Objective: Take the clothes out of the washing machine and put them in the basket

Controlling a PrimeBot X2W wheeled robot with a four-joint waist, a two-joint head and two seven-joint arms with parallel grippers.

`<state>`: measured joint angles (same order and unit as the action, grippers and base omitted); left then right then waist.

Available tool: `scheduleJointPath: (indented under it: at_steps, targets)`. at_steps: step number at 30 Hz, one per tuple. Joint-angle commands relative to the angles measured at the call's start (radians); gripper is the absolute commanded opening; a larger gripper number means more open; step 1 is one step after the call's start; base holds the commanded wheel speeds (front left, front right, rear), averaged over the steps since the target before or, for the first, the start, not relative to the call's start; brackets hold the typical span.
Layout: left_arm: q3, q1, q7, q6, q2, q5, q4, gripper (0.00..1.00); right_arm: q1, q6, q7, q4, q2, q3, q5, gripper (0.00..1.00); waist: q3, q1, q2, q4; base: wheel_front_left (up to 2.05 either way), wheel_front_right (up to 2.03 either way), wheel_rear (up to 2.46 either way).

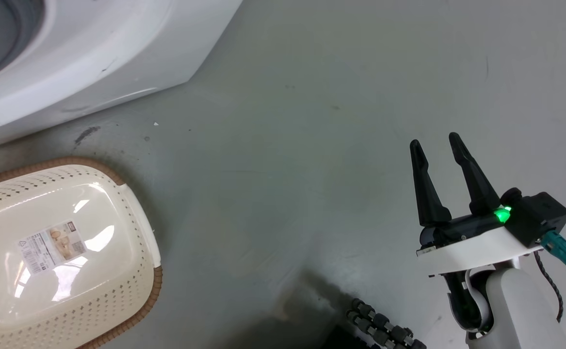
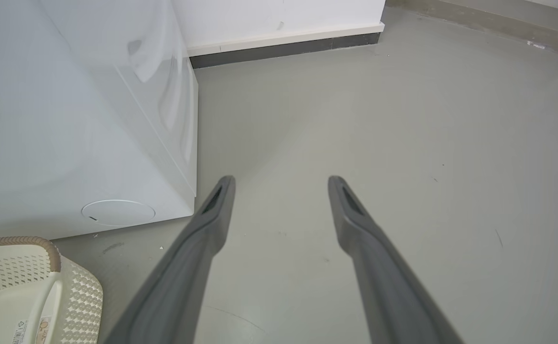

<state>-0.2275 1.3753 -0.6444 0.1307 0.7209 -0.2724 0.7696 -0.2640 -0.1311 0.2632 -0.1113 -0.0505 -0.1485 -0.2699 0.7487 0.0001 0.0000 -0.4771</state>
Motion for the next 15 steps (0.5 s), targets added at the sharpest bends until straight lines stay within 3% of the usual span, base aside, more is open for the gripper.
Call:
scheduleJointPath:
  at_steps: [1, 5, 6, 7, 8, 9, 15]
  targets:
    - [-0.006, 0.007, -0.043, 0.000, 0.012, -0.011, -0.007, 1.00, -0.020, 0.001, 0.002, 0.004, 0.001, -0.005, -0.011, 1.00, 0.014, -0.0001, 0.0000, -0.011, 0.00, 0.00, 0.00]
    - [-0.003, -0.011, -0.121, -0.012, 0.031, -0.022, -0.035, 1.00, -0.023, 0.001, 0.002, 0.002, 0.001, -0.012, -0.024, 1.00, 0.026, -0.0001, 0.0000, -0.016, 0.00, 0.00, 0.00]
    - [-0.005, -0.018, -0.135, -0.016, 0.035, -0.021, -0.045, 0.89, -0.024, 0.001, 0.002, 0.002, 0.001, -0.014, -0.025, 1.00, 0.028, -0.0001, 0.0000, -0.017, 0.00, 0.00, 0.00]
    - [-0.005, -0.024, -0.145, -0.019, 0.038, -0.024, -0.057, 0.51, -0.026, 0.001, 0.002, 0.002, 0.001, -0.016, -0.028, 1.00, 0.031, -0.0001, 0.0000, -0.018, 0.00, 0.00, 0.00]
    - [-0.001, -0.029, -0.152, -0.025, 0.039, -0.028, -0.068, 0.33, -0.027, 0.001, 0.002, 0.002, 0.000, -0.017, -0.030, 1.00, 0.032, -0.0001, 0.0000, -0.019, 0.00, 0.00, 0.00]
    - [0.000, -0.038, -0.161, -0.030, 0.040, -0.033, -0.078, 0.00, -0.029, 0.001, 0.002, 0.001, 0.000, -0.018, -0.032, 1.00, 0.032, -0.0001, 0.0000, -0.019, 0.00, 0.00, 0.00]
    - [0.009, -0.082, -0.192, -0.067, 0.053, -0.040, -0.149, 0.00, -0.032, 0.001, 0.002, -0.001, 0.000, -0.015, -0.037, 1.00, 0.031, -0.0001, 0.0000, -0.021, 0.00, 0.00, 0.00]
